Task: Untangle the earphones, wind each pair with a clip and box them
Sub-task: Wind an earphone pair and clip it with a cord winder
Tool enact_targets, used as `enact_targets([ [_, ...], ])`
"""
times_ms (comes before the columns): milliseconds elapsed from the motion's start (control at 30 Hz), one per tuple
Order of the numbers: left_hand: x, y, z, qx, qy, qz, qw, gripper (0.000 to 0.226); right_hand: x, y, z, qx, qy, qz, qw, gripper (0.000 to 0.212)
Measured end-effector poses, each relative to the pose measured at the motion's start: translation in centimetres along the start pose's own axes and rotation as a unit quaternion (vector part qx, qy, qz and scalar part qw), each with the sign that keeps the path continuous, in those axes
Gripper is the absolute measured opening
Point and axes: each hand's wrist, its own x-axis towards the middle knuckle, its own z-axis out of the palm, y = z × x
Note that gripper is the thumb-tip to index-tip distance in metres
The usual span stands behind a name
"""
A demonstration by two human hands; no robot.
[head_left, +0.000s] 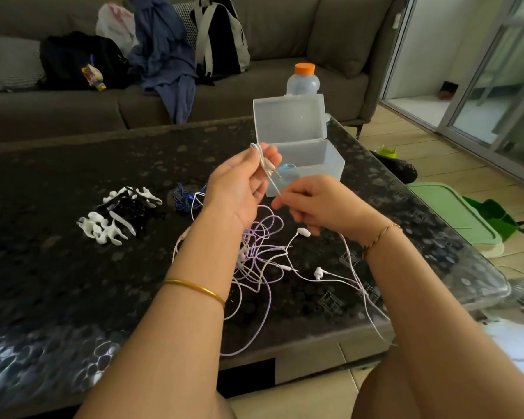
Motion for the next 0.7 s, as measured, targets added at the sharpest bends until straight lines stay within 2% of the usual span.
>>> enact_targets([
  [67, 0.1, -0.5, -0.1, 0.088, 0.029, 0.083, 0.992, 0.016, -0.4, -0.4, -0.2, 0.010, -0.032, -0.001, 0.999, 0.017],
  [100, 0.1, -0.8, -0.2, 0.167, 0.039, 0.136, 0.976, 0.016, -0.5, -0.6, -0.4, 0.013, -0.033, -0.002, 0.999, 0.018],
  [167, 0.3, -1.2, -0.5, 0.325, 0.038, 0.226, 0.918, 0.017, -0.6, -0.9, -0.8, 0.022, 0.006, -0.001, 1.000, 0.019],
  [233, 0.4, -1.2, -0.7, 0.424, 0.013, 0.255, 0.869, 0.014, -0.6, -0.8, -1.3, 0.035, 0.070, -0.009, 0.997, 0.019],
  [300, 0.3, -1.1, -0.6, 0.482, -0.020, 0.245, 0.841, 0.018, -0.4, -0.5, -1.7, -0.003, 0.133, -0.040, 0.990, 0.017],
  [367, -0.1, -1.0, -0.1, 0.487, -0.058, 0.202, 0.847, 0.022, -0.1, -0.1, -1.7, -0.027, 0.195, -0.069, 0.978, 0.011],
  [433, -0.4, -0.8, 0.3, 0.471, -0.084, 0.151, 0.865, 0.024, 0.3, 0.3, -1.6, -0.002, 0.238, -0.079, 0.968, 0.004],
  [533, -0.4, -0.6, 0.4, 0.411, -0.087, 0.097, 0.902, 0.024, 0.6, 0.9, -1.4, 0.043, 0.251, -0.070, 0.965, 0.005],
  [633, -0.3, -0.5, 0.5, 0.241, -0.082, -0.010, 0.967, 0.025, 0.7, 1.2, -0.8, 0.109, 0.219, -0.051, 0.968, 0.009],
  [700, -0.3, -0.3, 0.5, 0.100, -0.088, -0.088, 0.987, 0.025, 1.0, 1.2, -0.2, 0.148, 0.195, -0.041, 0.969, 0.014],
])
